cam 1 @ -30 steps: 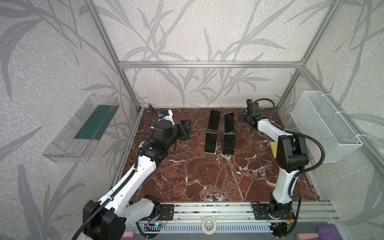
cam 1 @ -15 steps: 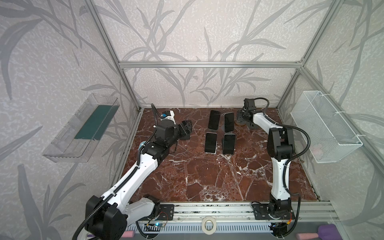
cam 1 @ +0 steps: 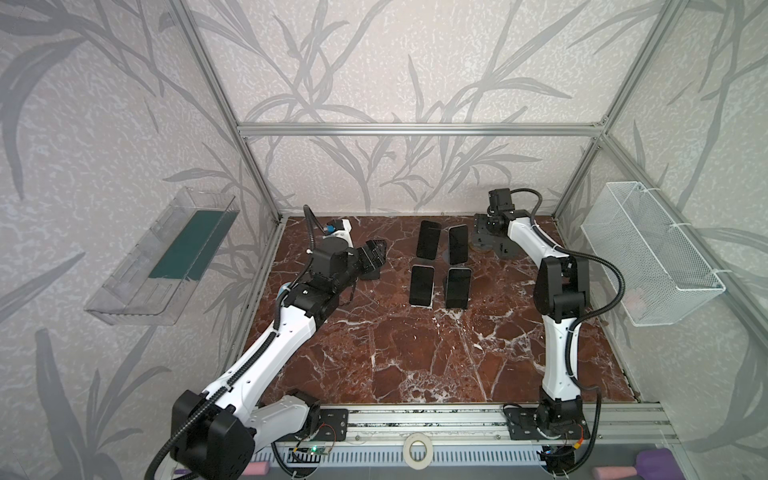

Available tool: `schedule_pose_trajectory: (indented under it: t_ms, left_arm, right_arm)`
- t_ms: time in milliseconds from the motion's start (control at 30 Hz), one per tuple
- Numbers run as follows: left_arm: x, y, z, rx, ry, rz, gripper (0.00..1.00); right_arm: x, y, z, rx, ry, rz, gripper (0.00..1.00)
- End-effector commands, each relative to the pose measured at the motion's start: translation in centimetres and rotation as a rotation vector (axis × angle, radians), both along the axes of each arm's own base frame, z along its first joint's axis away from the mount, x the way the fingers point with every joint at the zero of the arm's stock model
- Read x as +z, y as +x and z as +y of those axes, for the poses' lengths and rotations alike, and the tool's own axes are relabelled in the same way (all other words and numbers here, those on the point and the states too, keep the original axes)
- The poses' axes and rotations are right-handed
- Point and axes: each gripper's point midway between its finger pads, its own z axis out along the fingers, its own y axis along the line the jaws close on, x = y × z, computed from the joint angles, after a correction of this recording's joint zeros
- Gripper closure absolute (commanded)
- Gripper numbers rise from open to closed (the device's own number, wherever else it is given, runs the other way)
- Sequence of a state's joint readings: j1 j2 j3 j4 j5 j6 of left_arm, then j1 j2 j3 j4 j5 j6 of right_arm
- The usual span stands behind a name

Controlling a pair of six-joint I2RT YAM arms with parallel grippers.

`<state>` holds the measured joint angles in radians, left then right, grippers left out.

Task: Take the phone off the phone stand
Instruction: 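Lower the round stand onto the table beside the grey stands, then open the right gripper and draw back toward the sponge while the left arm reaches forward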

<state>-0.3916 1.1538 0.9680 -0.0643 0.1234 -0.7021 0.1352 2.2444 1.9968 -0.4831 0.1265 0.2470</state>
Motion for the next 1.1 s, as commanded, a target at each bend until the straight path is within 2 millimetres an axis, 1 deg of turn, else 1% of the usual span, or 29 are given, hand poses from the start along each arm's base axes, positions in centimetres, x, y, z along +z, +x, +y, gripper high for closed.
schedule_pose_trajectory:
  t_ms: [0, 67, 100, 133, 167, 200, 233, 300, 333, 367, 433, 467, 567, 633, 700, 767, 800, 900, 1067]
  left_arm:
    - [1.8, 0.3, -0.4, -0.027, -0.011, -0.045, 0.16]
    - [1.7, 0.3, -0.5, -0.029, -0.011, -0.045, 0.16]
    - [1.7, 0.4, -0.5, -0.028, -0.011, -0.044, 0.16]
    - [1.5, 0.4, -0.5, -0.028, -0.013, -0.039, 0.16]
    - [1.4, 0.4, -0.7, -0.032, -0.017, -0.033, 0.16]
    - [1.3, 0.4, -0.8, -0.04, -0.021, -0.029, 0.16]
    - [1.1, 0.5, -1.0, -0.044, -0.022, -0.021, 0.16]
    - [0.6, 0.6, -1.2, -0.049, -0.017, -0.006, 0.17]
    - [0.5, 0.7, -1.3, -0.049, -0.015, -0.003, 0.17]
    - [0.2, 0.7, -1.4, -0.051, -0.012, 0.003, 0.17]
    - [0.0, 0.8, -1.6, -0.059, -0.007, 0.009, 0.17]
    - [0.1, 0.8, -1.6, -0.062, -0.002, 0.008, 0.17]
    - [1.0, 0.7, -1.4, -0.069, 0.04, -0.004, 0.17]
    - [1.6, 0.7, -1.0, -0.064, 0.077, -0.035, 0.16]
    - [1.8, 0.8, -0.5, -0.045, 0.112, -0.072, 0.16]
    - [1.8, 1.1, 0.0, -0.02, 0.137, -0.103, 0.15]
    - [1.7, 1.2, 0.2, -0.009, 0.145, -0.119, 0.14]
    - [1.3, 1.3, 0.3, -0.01, 0.171, -0.166, 0.12]
    - [0.2, 1.4, 0.1, -0.034, 0.222, -0.2, 0.12]
  right_arm:
    - [6.3, -1.5, -1.1, -0.041, 0.012, -0.066, 0.13]
    - [8.5, -2.4, -1.1, -0.045, 0.026, -0.1, 0.13]
    - [9.7, -3.1, -1.0, -0.043, 0.04, -0.116, 0.13]
    - [10.5, -4.0, -0.8, -0.032, 0.059, -0.122, 0.13]
    - [11.2, -5.5, -0.4, -0.022, 0.099, -0.12, 0.13]
    - [11.0, -7.1, 0.2, -0.011, 0.152, -0.117, 0.14]
    - [11.1, -8.3, 1.1, 0.01, 0.198, -0.148, 0.15]
    - [10.4, -12.0, 2.4, 0.031, 0.241, -0.219, 0.15]
    - [10.4, -13.3, 2.9, 0.043, 0.238, -0.252, 0.15]
    - [9.5, -15.1, 3.1, 0.045, 0.223, -0.26, 0.15]
    - [8.8, -17.7, 3.8, 0.063, 0.214, -0.281, 0.15]
    - [8.5, -19.1, 4.7, 0.097, 0.222, -0.287, 0.15]
    - [7.6, -23.2, 7.5, 0.239, 0.191, -0.256, 0.15]
    - [7.2, -25.2, 8.0, 0.279, 0.117, -0.269, 0.13]
    - [6.9, -26.1, 7.5, 0.278, 0.084, -0.301, 0.1]
    - [6.7, -26.2, 7.1, 0.262, 0.084, -0.369, 0.08]
    - [6.1, -26.2, 6.9, 0.254, 0.096, -0.401, 0.08]
    - [6.0, -26.0, 7.6, 0.289, 0.127, -0.506, 0.07]
    - [6.3, -25.2, 8.8, 0.33, 0.172, -0.526, 0.06]
